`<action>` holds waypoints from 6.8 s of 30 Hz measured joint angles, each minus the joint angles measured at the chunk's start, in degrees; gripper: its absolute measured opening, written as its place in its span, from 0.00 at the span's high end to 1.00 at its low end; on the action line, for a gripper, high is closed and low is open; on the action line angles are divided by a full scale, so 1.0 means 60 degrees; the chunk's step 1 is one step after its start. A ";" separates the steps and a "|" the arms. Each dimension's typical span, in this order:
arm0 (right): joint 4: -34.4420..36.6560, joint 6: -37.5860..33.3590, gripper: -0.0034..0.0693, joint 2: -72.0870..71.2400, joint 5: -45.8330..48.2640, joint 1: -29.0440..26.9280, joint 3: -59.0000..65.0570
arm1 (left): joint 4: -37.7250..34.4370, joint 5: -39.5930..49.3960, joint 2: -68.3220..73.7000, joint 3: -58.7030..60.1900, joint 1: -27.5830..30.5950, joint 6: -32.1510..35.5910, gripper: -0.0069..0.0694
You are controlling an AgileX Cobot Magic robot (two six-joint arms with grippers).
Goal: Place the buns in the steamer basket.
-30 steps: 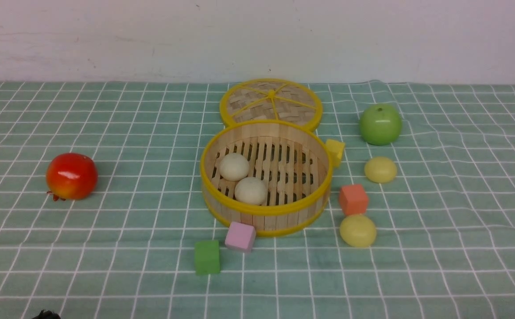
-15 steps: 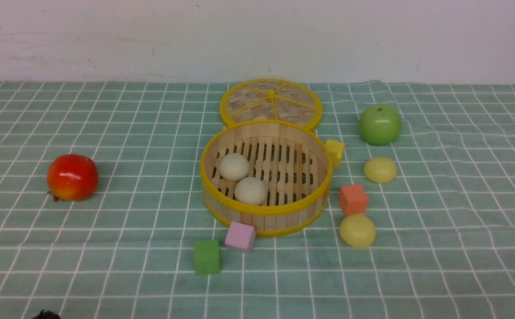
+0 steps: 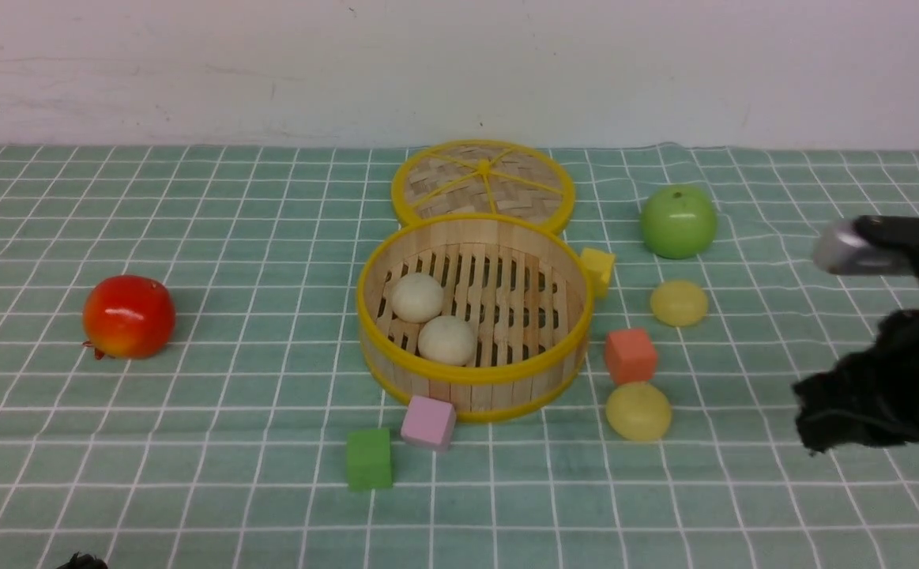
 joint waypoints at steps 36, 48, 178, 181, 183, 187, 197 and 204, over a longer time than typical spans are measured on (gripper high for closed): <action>-0.0716 0.0499 0.66 0.5670 -0.1585 0.1220 -0.3533 | 0.0000 0.0000 0.0000 0.0000 0.0000 0.0000 0.93; -0.0590 -0.0059 0.95 0.4046 -0.1175 0.2077 -0.3597 | 0.0000 0.0000 0.0000 0.0000 0.0000 0.0000 0.91; -0.0719 -0.1305 0.33 0.8176 -0.4439 0.2457 -0.7695 | -0.0010 0.0004 0.0000 0.0000 0.0000 0.0000 0.83; -0.0757 -0.1305 0.23 0.7686 -0.3613 0.2457 -0.7661 | -0.0010 0.0004 0.0000 0.0000 0.0000 0.0000 0.83; -0.0828 -0.1270 0.21 0.7230 -0.2879 0.2457 -0.7640 | -0.0010 0.0004 0.0000 0.0000 0.0000 0.0000 0.82; -0.1870 -0.0419 0.26 0.5016 0.0282 0.2457 -0.7629 | -0.0010 0.0004 0.0000 0.0000 0.0000 0.0000 0.81; -0.3383 0.2371 0.71 0.1046 0.3402 0.2457 -0.5306 | -0.0010 0.0004 0.0000 0.0000 0.0000 0.0000 0.80; -0.3383 0.3113 0.87 -0.1458 0.3666 0.2457 -0.3020 | -0.0010 0.0004 0.0000 0.0000 0.0000 0.0000 0.80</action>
